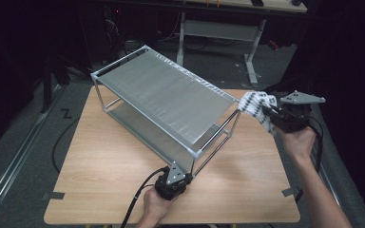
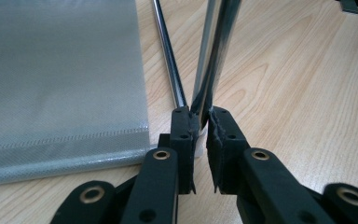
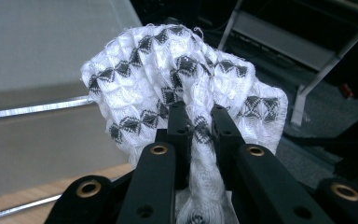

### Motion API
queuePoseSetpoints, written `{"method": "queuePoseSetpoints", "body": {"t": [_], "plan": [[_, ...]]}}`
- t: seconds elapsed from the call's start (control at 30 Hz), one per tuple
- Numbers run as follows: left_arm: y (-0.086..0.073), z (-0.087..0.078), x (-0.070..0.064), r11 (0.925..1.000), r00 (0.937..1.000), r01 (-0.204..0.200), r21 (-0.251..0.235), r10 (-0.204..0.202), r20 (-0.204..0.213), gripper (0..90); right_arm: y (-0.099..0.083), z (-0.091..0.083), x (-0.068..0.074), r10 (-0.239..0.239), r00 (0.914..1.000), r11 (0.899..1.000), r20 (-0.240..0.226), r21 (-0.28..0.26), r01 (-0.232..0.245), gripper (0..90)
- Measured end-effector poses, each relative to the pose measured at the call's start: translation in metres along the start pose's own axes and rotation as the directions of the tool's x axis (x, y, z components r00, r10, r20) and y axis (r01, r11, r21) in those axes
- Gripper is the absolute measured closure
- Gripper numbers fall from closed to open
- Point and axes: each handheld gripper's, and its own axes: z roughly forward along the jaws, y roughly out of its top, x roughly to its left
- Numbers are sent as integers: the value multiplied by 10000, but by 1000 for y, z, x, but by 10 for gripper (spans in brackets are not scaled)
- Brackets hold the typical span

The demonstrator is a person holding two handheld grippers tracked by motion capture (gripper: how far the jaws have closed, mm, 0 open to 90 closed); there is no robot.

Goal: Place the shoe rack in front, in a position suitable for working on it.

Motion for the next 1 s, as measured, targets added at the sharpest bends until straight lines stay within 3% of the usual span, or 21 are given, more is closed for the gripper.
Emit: {"method": "queuePoseSetpoints", "body": {"t": [0.13,0.27,0.4,0.57,0.7,0.83,1.0], "plan": [[0,0,0,10000,10000,37,1,-37,-2,808,16,8,7,-154,9998,9999,-92,-19,154,818],[0,0,0,10000,10000,12,11,-12,33,808,25,28,20,-384,9990,9990,-243,199,389,818],[0,0,0,10000,10000,6,30,-6,42,808,27,46,30,-620,9977,9964,-264,569,635,818],[1,0,-1,9999,10000,-83,80,83,-6,809,27,65,33,-520,9978,9930,-410,1040,561,817],[1,0,0,9999,10000,-65,104,64,28,810,25,64,42,-750,9956,9914,-569,1030,806,817],[1,0,-1,9999,10000,-31,116,31,26,809,21,56,60,-1274,9884,9881,-829,758,1338,817],[2,0,0,9999,10000,-76,149,75,38,809,16,45,80,-1556,9781,9861,-1380,375,1622,817]]}}
